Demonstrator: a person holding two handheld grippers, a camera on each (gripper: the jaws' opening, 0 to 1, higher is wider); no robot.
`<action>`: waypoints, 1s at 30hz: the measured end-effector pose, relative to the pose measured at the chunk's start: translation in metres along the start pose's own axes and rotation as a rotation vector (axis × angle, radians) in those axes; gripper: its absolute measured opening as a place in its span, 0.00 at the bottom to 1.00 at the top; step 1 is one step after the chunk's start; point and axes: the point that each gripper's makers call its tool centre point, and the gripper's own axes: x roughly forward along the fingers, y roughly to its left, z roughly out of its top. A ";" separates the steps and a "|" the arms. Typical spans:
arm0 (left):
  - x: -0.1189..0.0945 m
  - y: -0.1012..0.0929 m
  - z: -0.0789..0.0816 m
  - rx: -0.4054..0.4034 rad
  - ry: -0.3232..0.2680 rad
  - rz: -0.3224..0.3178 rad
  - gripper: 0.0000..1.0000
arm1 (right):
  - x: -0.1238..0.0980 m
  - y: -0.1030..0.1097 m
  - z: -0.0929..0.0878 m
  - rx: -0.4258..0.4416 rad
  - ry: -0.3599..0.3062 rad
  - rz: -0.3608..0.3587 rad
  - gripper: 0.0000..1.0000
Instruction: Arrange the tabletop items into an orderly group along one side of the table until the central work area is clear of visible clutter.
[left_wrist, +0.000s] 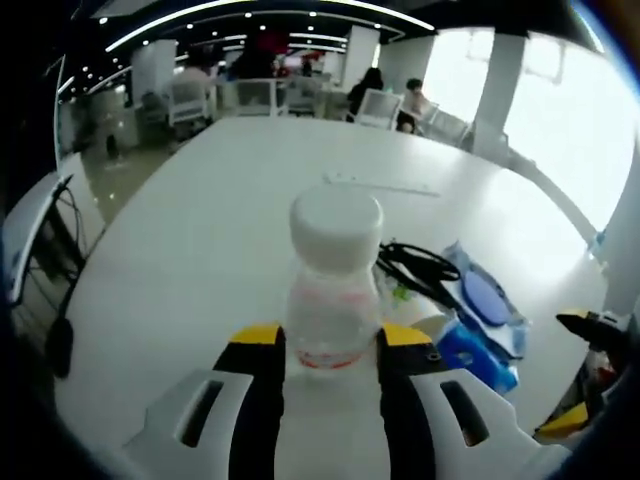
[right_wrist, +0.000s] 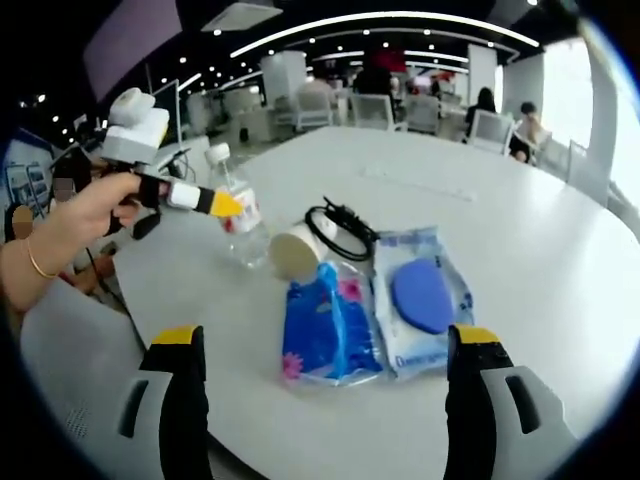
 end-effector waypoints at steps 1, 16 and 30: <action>0.000 0.000 0.000 0.002 0.000 0.003 0.33 | 0.000 0.000 0.000 -0.001 -0.001 -0.001 0.99; 0.003 -0.009 -0.004 -0.010 -0.016 -0.038 0.34 | 0.000 0.001 0.000 -0.011 0.003 -0.002 0.99; 0.008 -0.015 0.006 0.022 -0.096 -0.053 0.40 | -0.001 -0.004 -0.003 -0.009 0.014 -0.017 0.99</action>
